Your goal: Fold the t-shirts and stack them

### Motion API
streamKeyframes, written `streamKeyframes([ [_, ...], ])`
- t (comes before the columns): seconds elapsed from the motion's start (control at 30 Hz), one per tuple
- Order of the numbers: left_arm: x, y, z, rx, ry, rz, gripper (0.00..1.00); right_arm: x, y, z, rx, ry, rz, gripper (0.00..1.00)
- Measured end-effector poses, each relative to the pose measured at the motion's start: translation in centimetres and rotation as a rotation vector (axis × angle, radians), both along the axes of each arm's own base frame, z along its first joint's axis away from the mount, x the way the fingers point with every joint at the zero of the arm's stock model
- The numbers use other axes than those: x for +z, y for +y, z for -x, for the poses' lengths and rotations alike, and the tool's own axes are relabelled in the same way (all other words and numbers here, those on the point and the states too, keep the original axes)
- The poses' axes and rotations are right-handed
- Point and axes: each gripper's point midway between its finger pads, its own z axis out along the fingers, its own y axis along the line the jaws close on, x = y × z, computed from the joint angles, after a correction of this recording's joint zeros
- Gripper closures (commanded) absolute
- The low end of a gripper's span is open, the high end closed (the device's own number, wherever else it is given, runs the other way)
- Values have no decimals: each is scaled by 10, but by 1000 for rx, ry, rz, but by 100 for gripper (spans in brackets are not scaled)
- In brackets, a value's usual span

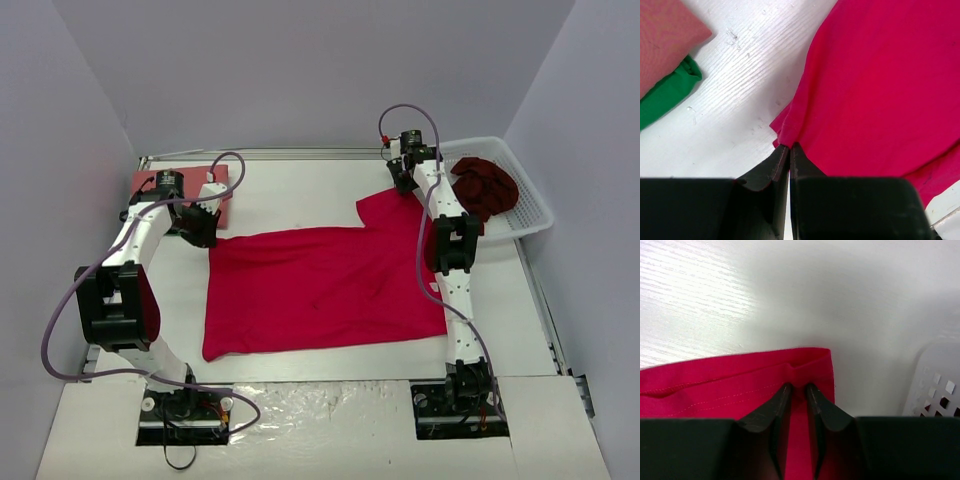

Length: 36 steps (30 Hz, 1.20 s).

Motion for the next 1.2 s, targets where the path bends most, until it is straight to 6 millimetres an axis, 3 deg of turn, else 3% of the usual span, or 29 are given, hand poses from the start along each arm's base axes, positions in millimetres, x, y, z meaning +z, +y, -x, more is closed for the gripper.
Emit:
streamKeyframes([
  [0.1, 0, 0, 1, 0, 3, 1, 98, -1, 3, -1, 13, 0, -15, 98],
  [0.7, -9, -4, 9, 3, 39, 26, 98, -1, 2, 0, 58, -2, 4, 100],
  [0.9, -3, -5, 5, 7, 23, 28, 98, 0, -1, 23, 71, 50, 13, 100],
  [1.03, 2, -6, 1, 5, 9, 30, 98, 10, -2, 31, 75, 56, 16, 100],
  [1.2, 2, -10, 2, -4, 10, 36, 98, 39, -2, 32, 77, 13, 13, 100],
])
